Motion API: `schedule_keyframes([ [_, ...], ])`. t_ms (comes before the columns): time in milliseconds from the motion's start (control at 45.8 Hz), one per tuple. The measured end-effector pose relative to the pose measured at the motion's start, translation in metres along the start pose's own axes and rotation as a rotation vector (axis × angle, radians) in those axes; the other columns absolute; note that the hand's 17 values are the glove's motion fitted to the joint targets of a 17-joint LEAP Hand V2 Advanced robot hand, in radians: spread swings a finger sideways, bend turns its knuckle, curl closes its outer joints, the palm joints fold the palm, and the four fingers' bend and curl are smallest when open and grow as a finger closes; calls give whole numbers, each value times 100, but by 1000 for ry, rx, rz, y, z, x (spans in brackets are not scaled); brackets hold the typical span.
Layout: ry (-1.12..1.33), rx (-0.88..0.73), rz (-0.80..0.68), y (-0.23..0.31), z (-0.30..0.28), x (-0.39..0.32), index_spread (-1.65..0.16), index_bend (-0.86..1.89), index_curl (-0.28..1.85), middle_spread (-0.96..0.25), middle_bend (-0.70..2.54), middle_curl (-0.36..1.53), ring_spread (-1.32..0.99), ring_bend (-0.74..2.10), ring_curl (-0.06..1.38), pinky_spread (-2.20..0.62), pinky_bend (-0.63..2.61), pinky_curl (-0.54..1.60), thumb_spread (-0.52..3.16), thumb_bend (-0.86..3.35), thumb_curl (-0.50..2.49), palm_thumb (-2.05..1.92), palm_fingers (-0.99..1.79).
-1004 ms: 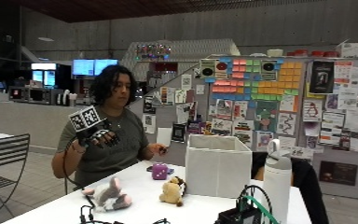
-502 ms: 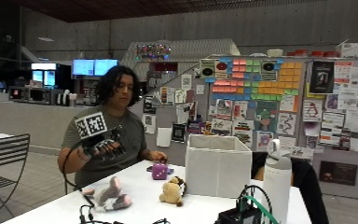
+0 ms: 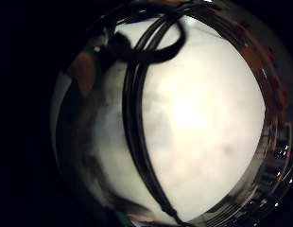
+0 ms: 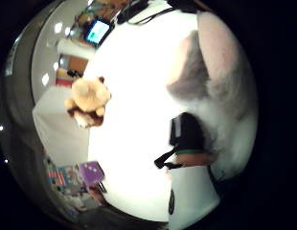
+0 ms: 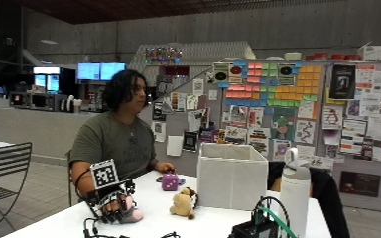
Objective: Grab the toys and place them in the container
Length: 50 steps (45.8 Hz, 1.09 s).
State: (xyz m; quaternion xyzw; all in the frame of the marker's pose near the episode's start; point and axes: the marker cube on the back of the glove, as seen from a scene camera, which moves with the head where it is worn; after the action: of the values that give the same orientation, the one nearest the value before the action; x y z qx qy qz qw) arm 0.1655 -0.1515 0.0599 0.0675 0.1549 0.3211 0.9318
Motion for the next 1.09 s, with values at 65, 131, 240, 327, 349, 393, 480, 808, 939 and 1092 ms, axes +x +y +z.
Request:
schedule_keyframes([
  [65,18,97,-9,0,-4,0,-33,0,17,-15,43,29,-28,72,23,-12,70,32,145,19,36,36,51],
  [131,43,154,-26,0,-8,-4,-31,4,14,-21,49,32,-34,82,26,-23,83,34,140,24,42,49,75],
  [240,-18,23,-68,28,-46,-28,-36,27,19,-28,71,42,-40,99,35,-34,82,38,125,25,51,59,117],
  [327,-156,127,-94,58,-99,-77,-39,35,23,-31,82,49,-43,107,42,-37,85,42,118,27,57,64,114],
  [349,-195,175,-107,62,-113,-93,-40,36,24,-32,84,50,-44,109,43,-38,86,43,117,27,58,64,113],
  [393,-261,242,-177,67,-140,-125,-41,41,26,-33,89,53,-45,110,45,-39,86,44,114,27,61,64,112],
  [480,-355,284,-389,79,-199,-206,-43,50,31,-35,96,59,-47,114,49,-41,86,45,108,26,66,64,109],
  [808,-544,249,-819,93,-351,-473,-46,74,49,-37,106,73,-50,121,58,-44,93,50,87,27,85,61,100],
  [939,-492,328,-791,69,-356,-527,-46,78,55,-36,107,77,-50,122,61,-44,95,52,81,27,92,60,94],
  [1092,-362,284,-827,62,-338,-547,-44,67,60,-34,91,75,-46,112,60,-39,101,53,85,22,94,53,48],
])
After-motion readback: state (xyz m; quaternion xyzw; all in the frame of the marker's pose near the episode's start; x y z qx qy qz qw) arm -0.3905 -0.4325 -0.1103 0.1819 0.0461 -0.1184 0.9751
